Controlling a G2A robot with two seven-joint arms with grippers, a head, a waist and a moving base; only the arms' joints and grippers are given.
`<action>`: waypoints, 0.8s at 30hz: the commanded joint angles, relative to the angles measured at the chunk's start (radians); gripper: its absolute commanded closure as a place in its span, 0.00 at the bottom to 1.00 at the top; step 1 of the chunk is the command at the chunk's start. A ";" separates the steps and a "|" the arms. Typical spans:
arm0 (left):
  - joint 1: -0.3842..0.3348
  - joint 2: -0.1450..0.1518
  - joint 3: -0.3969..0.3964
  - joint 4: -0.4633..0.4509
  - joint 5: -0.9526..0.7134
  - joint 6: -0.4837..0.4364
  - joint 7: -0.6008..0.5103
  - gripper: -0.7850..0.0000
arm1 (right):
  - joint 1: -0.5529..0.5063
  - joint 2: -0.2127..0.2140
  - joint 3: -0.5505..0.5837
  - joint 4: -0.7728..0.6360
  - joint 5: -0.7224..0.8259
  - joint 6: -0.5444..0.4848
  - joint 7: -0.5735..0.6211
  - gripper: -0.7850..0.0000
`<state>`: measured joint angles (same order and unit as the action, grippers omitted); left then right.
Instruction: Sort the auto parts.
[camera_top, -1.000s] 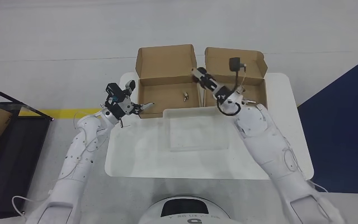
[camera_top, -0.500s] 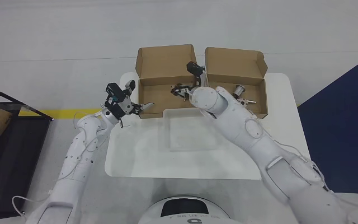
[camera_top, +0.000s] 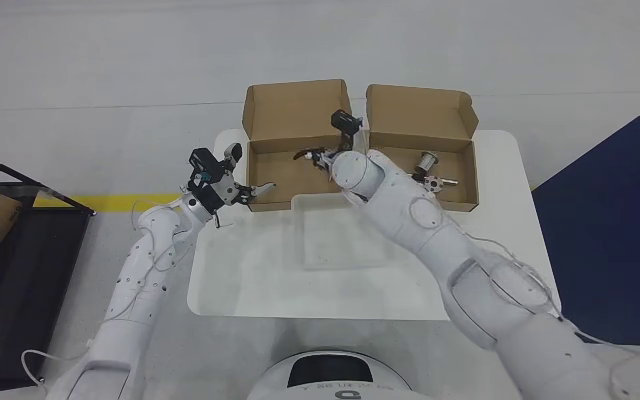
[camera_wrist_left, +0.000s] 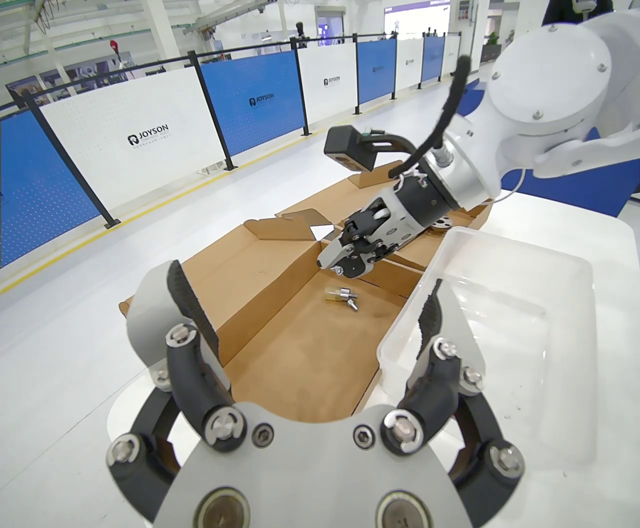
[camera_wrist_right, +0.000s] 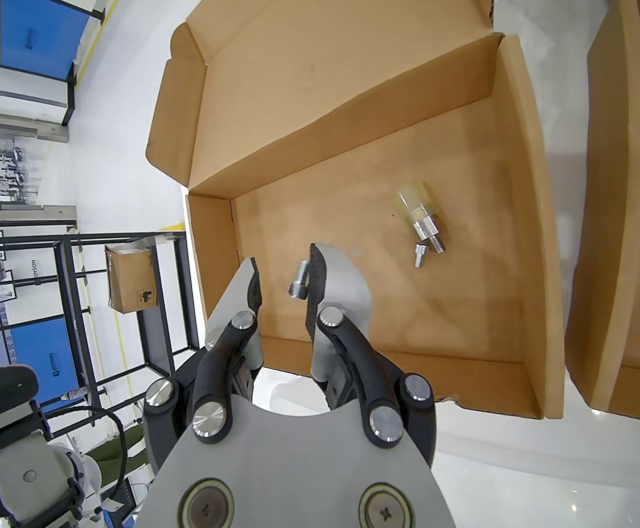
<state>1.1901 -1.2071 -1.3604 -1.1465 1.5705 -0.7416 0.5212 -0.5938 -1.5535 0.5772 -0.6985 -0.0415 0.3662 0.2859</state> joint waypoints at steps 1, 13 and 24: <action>0.000 0.000 0.000 0.000 0.000 0.000 0.000 0.00 | 0.002 -0.003 0.011 0.006 0.006 -0.014 -0.004 0.42; 0.000 0.000 0.000 0.000 0.000 0.000 0.000 0.00 | -0.185 0.126 0.309 -0.296 0.044 -0.430 0.091 0.48; 0.000 0.000 0.000 0.000 0.000 0.000 0.000 0.00 | -0.523 0.253 0.674 -0.738 0.025 -0.530 0.291 0.00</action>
<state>1.1901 -1.2071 -1.3604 -1.1465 1.5705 -0.7416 0.5212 -1.1049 -1.3036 1.2315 -1.4242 -0.0237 -0.1639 0.5625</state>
